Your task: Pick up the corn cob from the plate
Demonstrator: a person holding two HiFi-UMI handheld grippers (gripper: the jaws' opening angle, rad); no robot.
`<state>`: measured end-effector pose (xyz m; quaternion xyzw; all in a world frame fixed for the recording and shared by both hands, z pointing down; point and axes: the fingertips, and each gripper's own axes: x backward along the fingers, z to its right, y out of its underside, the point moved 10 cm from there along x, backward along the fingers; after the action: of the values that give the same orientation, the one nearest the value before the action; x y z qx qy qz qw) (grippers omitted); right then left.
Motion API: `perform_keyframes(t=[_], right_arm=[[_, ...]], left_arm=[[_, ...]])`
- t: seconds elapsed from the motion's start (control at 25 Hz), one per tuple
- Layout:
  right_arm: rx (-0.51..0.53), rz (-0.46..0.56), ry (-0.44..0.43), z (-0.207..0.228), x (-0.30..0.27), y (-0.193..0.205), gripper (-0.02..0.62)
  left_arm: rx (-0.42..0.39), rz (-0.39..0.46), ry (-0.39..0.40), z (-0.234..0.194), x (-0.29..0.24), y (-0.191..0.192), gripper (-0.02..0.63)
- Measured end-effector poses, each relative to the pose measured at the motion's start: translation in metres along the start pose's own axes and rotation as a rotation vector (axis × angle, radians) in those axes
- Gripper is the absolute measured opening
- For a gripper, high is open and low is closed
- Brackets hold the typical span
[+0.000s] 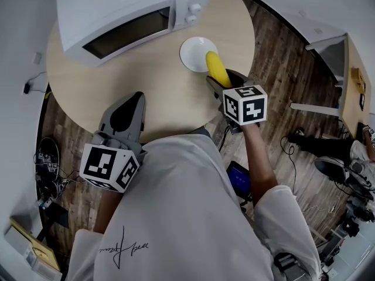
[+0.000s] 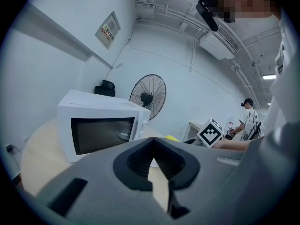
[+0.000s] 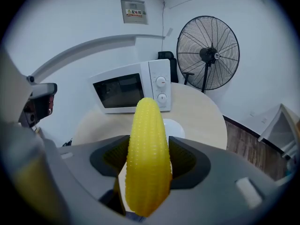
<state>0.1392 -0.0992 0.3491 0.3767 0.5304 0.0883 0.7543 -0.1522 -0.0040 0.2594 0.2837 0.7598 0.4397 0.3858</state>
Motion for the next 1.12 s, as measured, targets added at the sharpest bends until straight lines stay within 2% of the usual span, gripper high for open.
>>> perform_keyframes(t=[0.56, 1.12], right_arm=[[-0.068, 0.114, 0.002, -0.013, 0.030, 0.000, 0.272], [-0.073, 0.180, -0.003, -0.034, 0.054, 0.005, 0.272]], left_arm=[[0.007, 0.006, -0.012, -0.004, 0.005, 0.002, -0.008], [0.029, 0.004, -0.024, -0.010, 0.009, 0.005, -0.008]])
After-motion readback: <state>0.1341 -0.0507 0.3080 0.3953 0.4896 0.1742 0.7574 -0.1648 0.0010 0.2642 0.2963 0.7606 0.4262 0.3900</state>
